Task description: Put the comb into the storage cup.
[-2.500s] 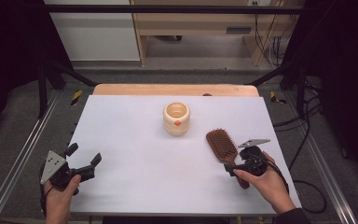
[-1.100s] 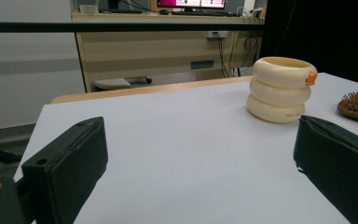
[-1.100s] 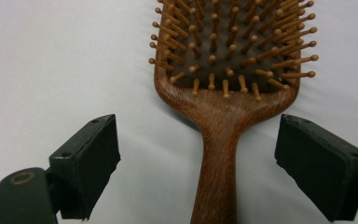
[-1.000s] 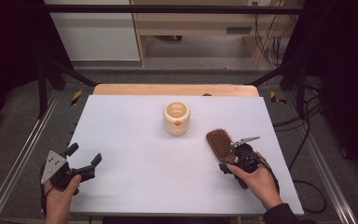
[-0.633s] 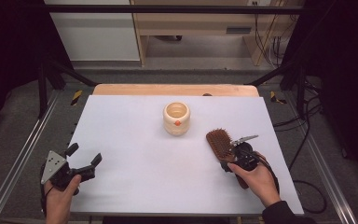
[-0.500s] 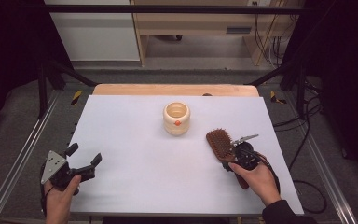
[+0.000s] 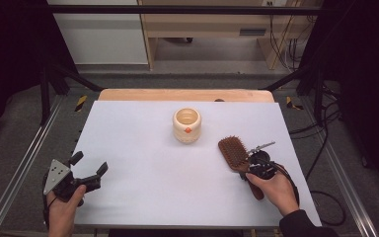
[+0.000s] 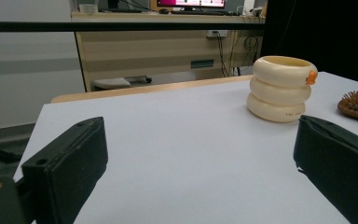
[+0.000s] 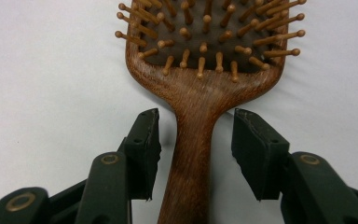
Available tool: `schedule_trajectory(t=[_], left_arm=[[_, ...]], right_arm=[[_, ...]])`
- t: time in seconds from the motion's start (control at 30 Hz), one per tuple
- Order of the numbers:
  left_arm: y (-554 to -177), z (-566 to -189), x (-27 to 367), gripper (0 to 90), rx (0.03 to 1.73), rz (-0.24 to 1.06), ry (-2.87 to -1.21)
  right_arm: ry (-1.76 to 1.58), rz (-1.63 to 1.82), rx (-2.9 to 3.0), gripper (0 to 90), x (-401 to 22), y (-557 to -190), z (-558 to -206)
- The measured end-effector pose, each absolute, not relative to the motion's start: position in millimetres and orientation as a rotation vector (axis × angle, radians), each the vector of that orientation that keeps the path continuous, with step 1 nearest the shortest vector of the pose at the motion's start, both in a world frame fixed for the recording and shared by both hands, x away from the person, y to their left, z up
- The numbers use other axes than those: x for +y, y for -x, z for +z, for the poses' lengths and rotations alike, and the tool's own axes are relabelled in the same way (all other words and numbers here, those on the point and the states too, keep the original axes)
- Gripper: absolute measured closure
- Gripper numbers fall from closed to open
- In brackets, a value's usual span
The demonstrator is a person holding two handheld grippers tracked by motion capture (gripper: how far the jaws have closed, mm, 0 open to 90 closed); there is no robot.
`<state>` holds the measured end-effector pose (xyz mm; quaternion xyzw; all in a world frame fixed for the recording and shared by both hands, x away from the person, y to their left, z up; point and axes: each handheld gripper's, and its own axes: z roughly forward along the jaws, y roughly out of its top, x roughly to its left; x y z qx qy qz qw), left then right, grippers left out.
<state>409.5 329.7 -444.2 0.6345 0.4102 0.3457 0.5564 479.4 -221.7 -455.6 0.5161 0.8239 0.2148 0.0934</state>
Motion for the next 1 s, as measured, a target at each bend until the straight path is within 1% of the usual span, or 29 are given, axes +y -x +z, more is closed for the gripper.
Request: schedule_trajectory(t=[0.23,0.5,0.57,1.0], left_arm=[[-409.5,-444.1,329.6,3.0,0.968,0.816,-1.498],[-409.6,-444.1,329.7,3.0,0.969,0.816,-1.499],[-409.7,-444.1,329.5,3.0,0.968,0.816,-1.499],[-409.0,-443.7,329.7,3.1,0.969,0.821,-1.501]], right_arm=[[-1.516,0.631,2.456,55.2,-221.8,-480.1,-455.6],[-1.521,0.605,2.465,60.7,-220.7,-480.0,-454.4],[-1.523,0.581,2.462,63.2,-219.4,-479.5,-454.2],[-1.520,0.525,2.458,70.1,-216.9,-481.6,-454.1]])
